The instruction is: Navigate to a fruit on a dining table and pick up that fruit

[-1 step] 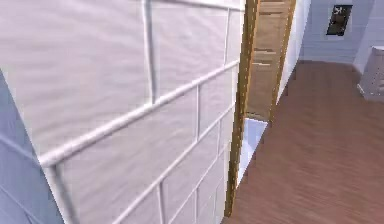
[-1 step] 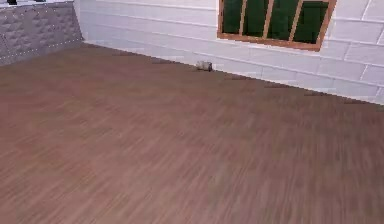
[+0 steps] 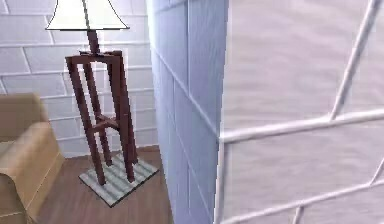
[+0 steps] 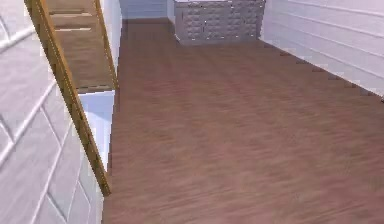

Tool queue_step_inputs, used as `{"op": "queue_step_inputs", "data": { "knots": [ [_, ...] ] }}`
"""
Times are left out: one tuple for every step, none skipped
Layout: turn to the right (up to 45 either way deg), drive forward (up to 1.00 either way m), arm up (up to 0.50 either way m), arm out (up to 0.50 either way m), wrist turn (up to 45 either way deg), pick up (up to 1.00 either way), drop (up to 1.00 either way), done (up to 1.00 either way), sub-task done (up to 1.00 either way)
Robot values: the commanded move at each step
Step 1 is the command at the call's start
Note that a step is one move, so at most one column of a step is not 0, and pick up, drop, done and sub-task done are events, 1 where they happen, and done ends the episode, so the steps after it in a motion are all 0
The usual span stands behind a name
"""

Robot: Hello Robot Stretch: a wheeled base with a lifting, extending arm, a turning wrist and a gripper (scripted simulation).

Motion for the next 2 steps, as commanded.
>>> {"op": "queue_step_inputs", "data": {
  "knots": [
    [-45.0, 0.00, 0.00, 0.00, 0.0, 0.00, 0.00, 0.00, 0.00],
    [-45.0, 0.00, 0.00, 0.00, 0.0, 0.00, 0.00, 0.00, 0.00]
  ]
}}
